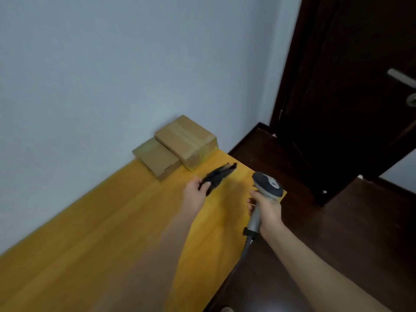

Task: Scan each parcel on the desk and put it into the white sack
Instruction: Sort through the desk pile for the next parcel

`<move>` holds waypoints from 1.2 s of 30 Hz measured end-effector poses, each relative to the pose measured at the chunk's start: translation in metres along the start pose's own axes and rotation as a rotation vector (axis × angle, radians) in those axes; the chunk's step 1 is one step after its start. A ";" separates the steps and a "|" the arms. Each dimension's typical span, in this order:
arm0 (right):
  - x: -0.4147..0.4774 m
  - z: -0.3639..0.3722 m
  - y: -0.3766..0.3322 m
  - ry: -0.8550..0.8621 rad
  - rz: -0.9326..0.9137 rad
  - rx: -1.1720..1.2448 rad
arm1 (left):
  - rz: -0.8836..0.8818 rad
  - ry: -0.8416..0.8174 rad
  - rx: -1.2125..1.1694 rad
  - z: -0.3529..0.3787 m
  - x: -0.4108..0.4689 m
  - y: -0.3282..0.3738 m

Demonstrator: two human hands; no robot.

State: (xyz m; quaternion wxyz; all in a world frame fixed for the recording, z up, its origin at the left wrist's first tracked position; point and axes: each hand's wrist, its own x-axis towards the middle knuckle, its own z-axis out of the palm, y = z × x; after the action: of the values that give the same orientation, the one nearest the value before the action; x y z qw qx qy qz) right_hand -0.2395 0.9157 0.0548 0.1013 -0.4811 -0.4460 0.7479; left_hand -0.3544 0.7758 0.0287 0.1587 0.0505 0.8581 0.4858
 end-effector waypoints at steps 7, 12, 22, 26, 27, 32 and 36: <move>-0.063 0.021 -0.011 -0.224 -0.057 -0.068 | -0.236 0.121 -0.614 -0.101 -0.074 0.015; -0.120 0.047 -0.003 -0.494 -0.041 -0.201 | -0.286 0.119 -0.663 -0.156 -0.137 0.007; -0.220 0.112 0.079 -0.579 -0.118 -0.588 | -0.220 0.622 -0.485 -0.264 -0.262 -0.043; -0.269 0.146 0.115 -0.618 -0.277 -0.813 | -0.072 0.743 -0.116 -0.314 -0.304 -0.070; -0.283 0.155 0.125 -0.648 -0.306 -0.852 | -0.045 0.739 0.040 -0.329 -0.313 -0.077; -0.351 0.198 0.177 -0.746 -0.415 -1.011 | -0.202 0.478 0.556 -0.395 -0.350 -0.119; -0.385 0.224 0.208 -0.739 -0.451 -1.038 | -0.237 0.393 -0.003 -0.439 -0.382 -0.168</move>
State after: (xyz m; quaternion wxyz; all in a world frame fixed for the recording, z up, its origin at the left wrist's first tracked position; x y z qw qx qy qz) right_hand -0.1639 0.4438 0.1690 -0.1486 -0.0754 -0.8422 0.5128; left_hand -0.1236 0.2371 0.1808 0.0445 -0.1467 0.8718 0.4653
